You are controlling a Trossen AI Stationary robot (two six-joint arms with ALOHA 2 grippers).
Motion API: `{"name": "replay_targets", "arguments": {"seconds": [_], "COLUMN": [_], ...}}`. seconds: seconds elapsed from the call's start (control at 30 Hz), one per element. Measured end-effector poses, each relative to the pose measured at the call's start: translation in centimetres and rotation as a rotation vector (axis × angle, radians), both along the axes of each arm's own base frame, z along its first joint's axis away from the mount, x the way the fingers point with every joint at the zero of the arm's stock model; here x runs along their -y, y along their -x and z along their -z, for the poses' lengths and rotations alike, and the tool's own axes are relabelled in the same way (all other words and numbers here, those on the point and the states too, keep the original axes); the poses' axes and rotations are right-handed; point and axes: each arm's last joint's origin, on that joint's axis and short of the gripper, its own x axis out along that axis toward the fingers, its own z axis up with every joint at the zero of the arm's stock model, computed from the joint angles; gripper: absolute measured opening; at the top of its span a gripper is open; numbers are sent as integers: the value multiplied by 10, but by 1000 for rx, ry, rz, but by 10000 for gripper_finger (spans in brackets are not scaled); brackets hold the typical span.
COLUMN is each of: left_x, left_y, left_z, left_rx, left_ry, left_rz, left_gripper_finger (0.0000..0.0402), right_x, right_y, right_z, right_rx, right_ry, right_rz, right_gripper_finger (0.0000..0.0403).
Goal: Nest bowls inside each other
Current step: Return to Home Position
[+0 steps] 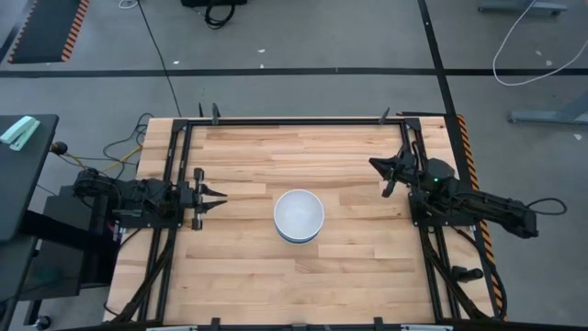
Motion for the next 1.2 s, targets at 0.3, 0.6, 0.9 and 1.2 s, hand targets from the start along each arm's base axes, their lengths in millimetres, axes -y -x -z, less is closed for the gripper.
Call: {"name": "replay_targets", "arguments": {"seconds": [0.3, 0.6, 0.9, 1.2], "left_x": [0, 0, 5, 7], "left_y": [0, 0, 0, 0], "left_z": [0, 0, 1, 0], "left_rx": [-1, -1, -5, -1], "left_ry": [-36, -61, -88, -79], "left_rz": [-1, 1, 171, 241], "left_gripper_finger": [87, 78, 89, 81], "right_x": [1, 1, 1, 1], "right_y": [-2, -2, -2, -2], "right_z": [3, 3, 3, 3], "right_rx": [-23, -22, -22, -22], "right_ry": [-43, -43, -43, -43], "right_rz": [-2, -2, -2, -2], "right_gripper_finger": [23, 23, 23, 23]}}
